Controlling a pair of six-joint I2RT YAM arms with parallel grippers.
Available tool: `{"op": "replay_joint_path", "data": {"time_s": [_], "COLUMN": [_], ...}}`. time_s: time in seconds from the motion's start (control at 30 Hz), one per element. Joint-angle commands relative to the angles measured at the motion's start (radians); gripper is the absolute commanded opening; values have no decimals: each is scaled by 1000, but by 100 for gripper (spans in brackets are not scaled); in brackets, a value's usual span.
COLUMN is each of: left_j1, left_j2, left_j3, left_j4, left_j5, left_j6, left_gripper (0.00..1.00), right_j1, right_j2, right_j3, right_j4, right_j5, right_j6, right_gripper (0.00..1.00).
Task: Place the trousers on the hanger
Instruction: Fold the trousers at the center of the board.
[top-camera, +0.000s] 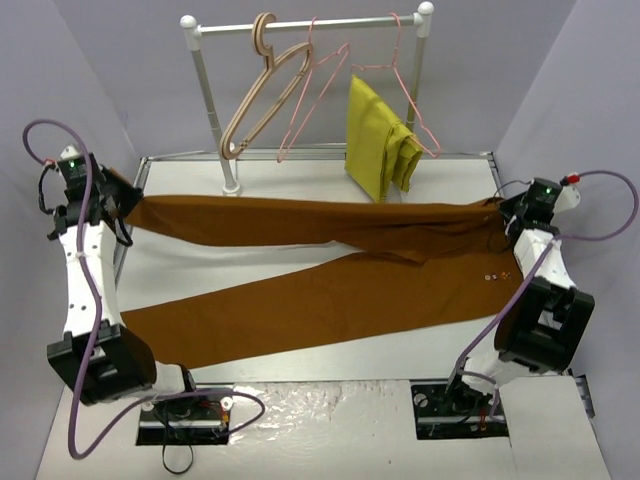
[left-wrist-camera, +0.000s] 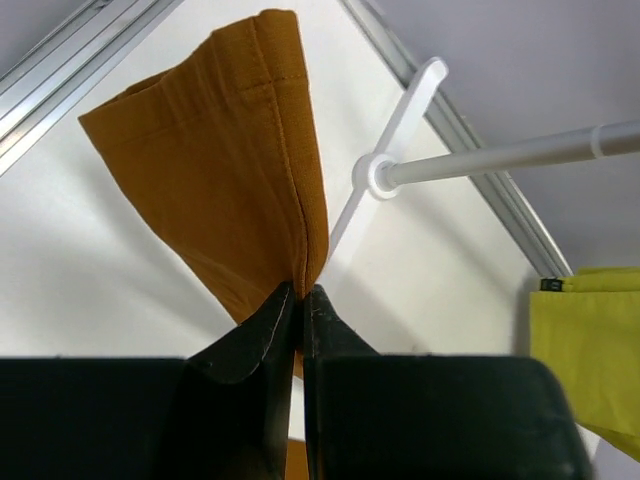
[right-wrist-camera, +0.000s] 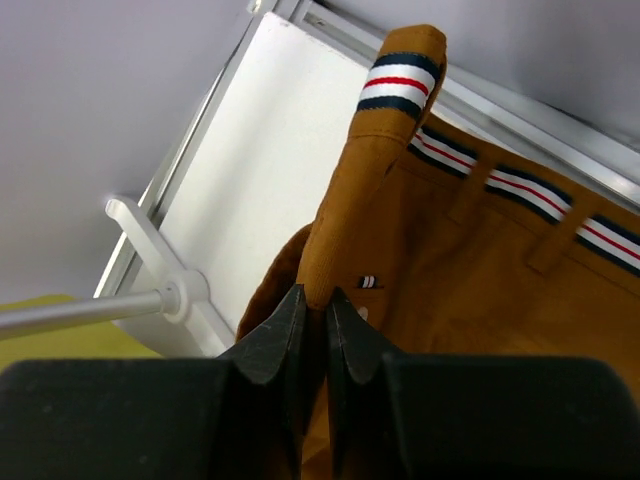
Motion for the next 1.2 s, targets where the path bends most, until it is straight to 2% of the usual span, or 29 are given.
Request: {"op": "replay_joint_path", "data": {"time_s": [0.0, 0.27, 0.47, 0.77, 1.03, 1.17], "left_j1": [22, -50, -119, -160, -168, -166], "left_j2": [-130, -270, -368, -472, -531, -546], "left_j3": [-79, -190, -253, -432, -551, -591], "left_j4": [27, -100, -179, -249, -346, -398], "left_j5": [-118, -346, -447, -564, -673, -709], "left_j6": [4, -9, -38, -143, -248, -311], "left_gripper": [2, 2, 2, 2, 2, 3], "right_j1": [-36, -96, -135, -194, -266, -309], "right_j2": [-167, -313, -331, -409, -361, -331], "right_j3": [-118, -285, -313, -443, -427, -410], "right_j4": [103, -26, -110, -270, -538, -664], "right_j5": [129, 239, 308, 433, 551, 557], "right_j6": [-43, -30, -38, 62, 238, 287], "right_gripper": [0, 0, 0, 0, 0, 0]}}
